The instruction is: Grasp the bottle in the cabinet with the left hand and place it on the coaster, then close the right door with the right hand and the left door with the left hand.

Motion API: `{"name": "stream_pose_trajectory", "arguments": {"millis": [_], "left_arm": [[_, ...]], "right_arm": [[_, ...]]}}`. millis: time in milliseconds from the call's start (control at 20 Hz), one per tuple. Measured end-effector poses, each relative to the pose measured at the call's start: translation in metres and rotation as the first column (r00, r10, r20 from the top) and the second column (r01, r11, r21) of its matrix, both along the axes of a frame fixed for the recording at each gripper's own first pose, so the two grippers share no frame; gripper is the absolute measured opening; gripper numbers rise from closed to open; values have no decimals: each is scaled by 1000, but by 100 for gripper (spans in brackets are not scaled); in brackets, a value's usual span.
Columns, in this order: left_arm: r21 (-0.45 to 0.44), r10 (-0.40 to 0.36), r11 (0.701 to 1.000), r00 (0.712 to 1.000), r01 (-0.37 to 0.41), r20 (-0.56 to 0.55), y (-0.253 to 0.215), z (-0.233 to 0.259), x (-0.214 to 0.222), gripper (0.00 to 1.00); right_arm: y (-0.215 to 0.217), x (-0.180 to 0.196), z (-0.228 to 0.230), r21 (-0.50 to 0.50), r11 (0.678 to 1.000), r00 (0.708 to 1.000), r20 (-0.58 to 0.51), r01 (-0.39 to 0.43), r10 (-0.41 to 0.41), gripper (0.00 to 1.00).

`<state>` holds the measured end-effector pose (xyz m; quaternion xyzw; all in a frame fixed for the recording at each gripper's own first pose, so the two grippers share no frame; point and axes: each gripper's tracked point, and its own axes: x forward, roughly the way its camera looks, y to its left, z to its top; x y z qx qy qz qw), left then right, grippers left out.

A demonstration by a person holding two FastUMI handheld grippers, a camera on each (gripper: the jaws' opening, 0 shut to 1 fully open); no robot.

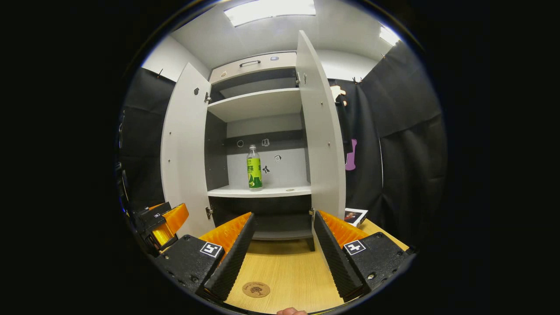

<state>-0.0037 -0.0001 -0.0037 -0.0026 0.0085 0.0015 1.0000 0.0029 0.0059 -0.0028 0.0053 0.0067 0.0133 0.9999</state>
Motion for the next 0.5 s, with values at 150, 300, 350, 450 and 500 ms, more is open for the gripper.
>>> {"name": "stream_pose_trajectory", "arguments": {"millis": [150,300,350,450,500], "left_arm": [[1,1,1000,1000,-1,2,0,1,0,95],[1,2,1000,1000,-2,7,0,4,0,99],[-3,1,1000,1000,-1,8,-1,5,1,95],[-6,-4,1000,1000,4,12,-3,7,1,95],[-7,-10,1000,1000,10,13,-4,8,3,95]], "right_arm": [[1,0,0,-1,1000,1000,-5,-7,7,83],[0,-2,-1,-1,1000,1000,-4,-9,9,83],[0,-3,0,-1,1000,1000,-3,-8,8,83],[-1,-4,0,-1,1000,1000,-2,-8,8,83],[-1,-5,-1,-2,1000,1000,-4,-6,6,83]]}}
